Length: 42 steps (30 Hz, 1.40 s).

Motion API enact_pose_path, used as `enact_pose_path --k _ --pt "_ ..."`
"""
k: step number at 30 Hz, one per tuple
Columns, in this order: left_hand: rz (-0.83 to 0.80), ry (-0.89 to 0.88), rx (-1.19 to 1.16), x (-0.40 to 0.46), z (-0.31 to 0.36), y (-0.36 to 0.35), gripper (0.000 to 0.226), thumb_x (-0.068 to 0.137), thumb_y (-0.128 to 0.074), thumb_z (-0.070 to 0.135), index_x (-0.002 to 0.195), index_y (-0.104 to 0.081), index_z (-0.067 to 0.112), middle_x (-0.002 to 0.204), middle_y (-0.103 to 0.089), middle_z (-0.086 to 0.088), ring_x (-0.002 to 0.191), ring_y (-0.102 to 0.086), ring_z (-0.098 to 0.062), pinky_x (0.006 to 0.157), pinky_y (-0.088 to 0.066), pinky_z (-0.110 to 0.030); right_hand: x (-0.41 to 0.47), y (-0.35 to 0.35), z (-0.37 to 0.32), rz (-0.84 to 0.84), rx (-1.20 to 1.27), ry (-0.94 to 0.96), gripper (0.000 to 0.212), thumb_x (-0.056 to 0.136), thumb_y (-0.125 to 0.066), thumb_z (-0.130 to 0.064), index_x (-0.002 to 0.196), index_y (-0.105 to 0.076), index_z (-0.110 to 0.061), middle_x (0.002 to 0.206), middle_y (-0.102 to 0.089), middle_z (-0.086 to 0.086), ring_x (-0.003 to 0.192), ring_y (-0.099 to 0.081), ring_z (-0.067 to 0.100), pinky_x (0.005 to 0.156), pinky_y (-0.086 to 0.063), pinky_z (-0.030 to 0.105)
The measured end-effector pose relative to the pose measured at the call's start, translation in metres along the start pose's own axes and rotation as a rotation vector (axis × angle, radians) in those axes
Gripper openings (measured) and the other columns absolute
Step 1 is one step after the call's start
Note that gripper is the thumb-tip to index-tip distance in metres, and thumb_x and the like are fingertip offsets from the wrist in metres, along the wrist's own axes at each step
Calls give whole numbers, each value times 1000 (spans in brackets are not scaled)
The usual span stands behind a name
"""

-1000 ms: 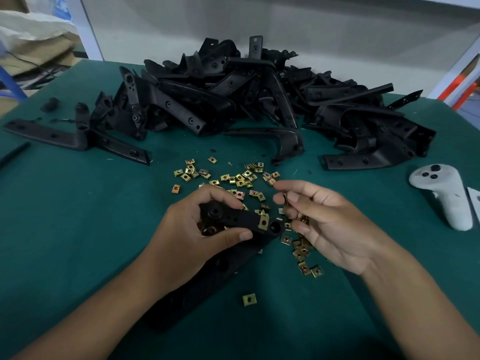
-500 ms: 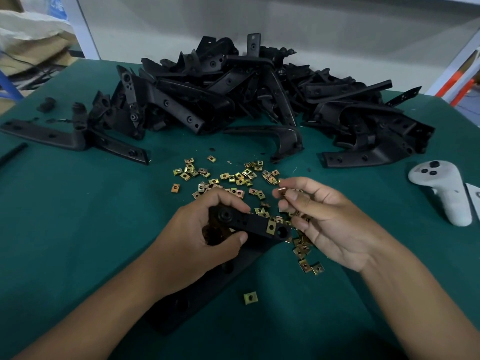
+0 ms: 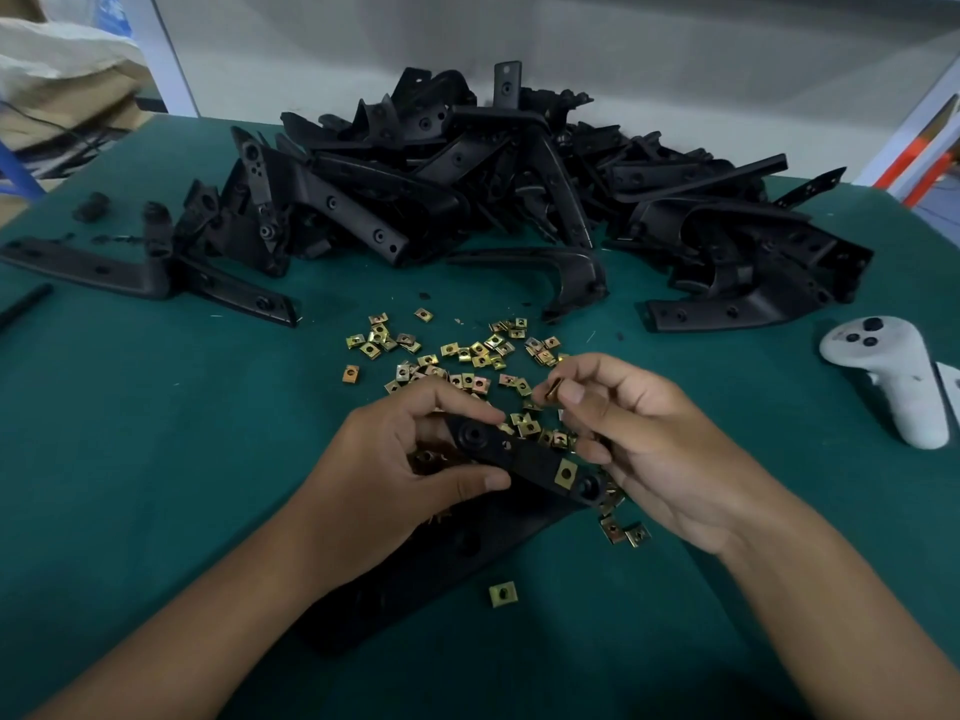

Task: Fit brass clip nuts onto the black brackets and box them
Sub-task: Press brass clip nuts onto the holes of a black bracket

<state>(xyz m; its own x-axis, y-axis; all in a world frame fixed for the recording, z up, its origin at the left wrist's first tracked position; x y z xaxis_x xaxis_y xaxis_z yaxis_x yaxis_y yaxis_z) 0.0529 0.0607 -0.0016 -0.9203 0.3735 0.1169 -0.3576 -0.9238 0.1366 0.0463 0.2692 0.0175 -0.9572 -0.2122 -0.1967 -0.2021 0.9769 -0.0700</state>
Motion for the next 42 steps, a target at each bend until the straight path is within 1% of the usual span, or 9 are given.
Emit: enact_pose_path --k 3,7,11,20,23,28,33,38,42 --pt "-20 -15 34 0 2 0 34 77 -80 53 108 -71 44 99 -78 5 91 -75 -14 84 -60 -28 -3 -7 0 -36 -65 16 12 83 -69 -31 94 -72 -26 81 -71 -13 63 -56 -2 56 -45 13" --pt "12 -26 34 0 0 1 37 71 -84 47 105 -70 43 94 -74 -8 87 -74 -25 83 -62 -40 -5 -12 0 -46 -120 59 11 80 -73 -32 89 -75 -26 86 -72 -7 82 -67 6 71 -53 16" --pt "65 -6 3 0 -3 3 37 65 -87 45 95 -65 40 90 -73 -8 82 -74 -23 77 -62 -34 -5 -12 1 -35 -111 49 12 78 -76 -32 86 -77 -24 85 -73 -3 79 -68 8 69 -53 17" --pt "55 -50 -23 1 -1 0 33 68 -87 37 94 -65 36 88 -74 -5 81 -74 -22 77 -60 -26 -6 -9 -3 -70 -195 52 13 77 -77 -33 84 -78 -22 82 -75 -2 77 -69 9 68 -54 17" --pt "63 -61 -26 2 -1 2 33 69 -86 39 94 -65 35 89 -75 -3 82 -74 -23 77 -60 -27 -7 -10 -2 -92 -217 62 17 82 -74 -38 87 -78 -23 86 -75 -3 80 -69 8 69 -53 17" --pt "128 -75 -71 3 -1 3 31 71 -84 37 94 -63 35 96 -75 -3 85 -75 -24 76 -62 -32 -6 -6 -1 -158 -202 49 36 91 -58 -53 111 -77 -29 112 -76 -4 109 -70 13 88 -54 25" --pt "164 -123 -166 6 -1 5 32 76 -82 28 98 -60 24 111 -76 -6 100 -74 -25 86 -60 -32 -3 0 1 -154 -270 62 30 86 -70 -46 115 -71 -37 98 -69 -19 92 -65 -2 76 -49 14" --pt "265 -173 -188 6 1 11 30 82 -85 21 97 -60 26 108 -75 -7 88 -76 -22 78 -58 -22 -1 5 0 -112 -368 137 20 86 -77 -36 105 -72 -34 75 -62 -23 69 -55 -2 65 -43 8" --pt "260 -204 -134 3 10 11 33 79 -82 29 104 -60 27 110 -74 -6 100 -72 -21 88 -58 -29 -5 9 -12 -59 -451 194 21 81 -77 -45 99 -73 -37 70 -47 -7 66 -43 13 63 -35 27"
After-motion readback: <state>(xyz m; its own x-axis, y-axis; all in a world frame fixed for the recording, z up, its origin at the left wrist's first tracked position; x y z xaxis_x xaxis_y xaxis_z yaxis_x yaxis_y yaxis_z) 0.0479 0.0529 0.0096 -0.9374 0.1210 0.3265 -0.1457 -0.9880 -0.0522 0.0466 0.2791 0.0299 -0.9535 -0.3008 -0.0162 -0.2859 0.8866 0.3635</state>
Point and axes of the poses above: each hand's wrist, its own x-axis towards the middle knuckle, its own y-axis out of the back of the hand, z = x × y, the point moved 3 cm from there along x, towards the middle knuckle
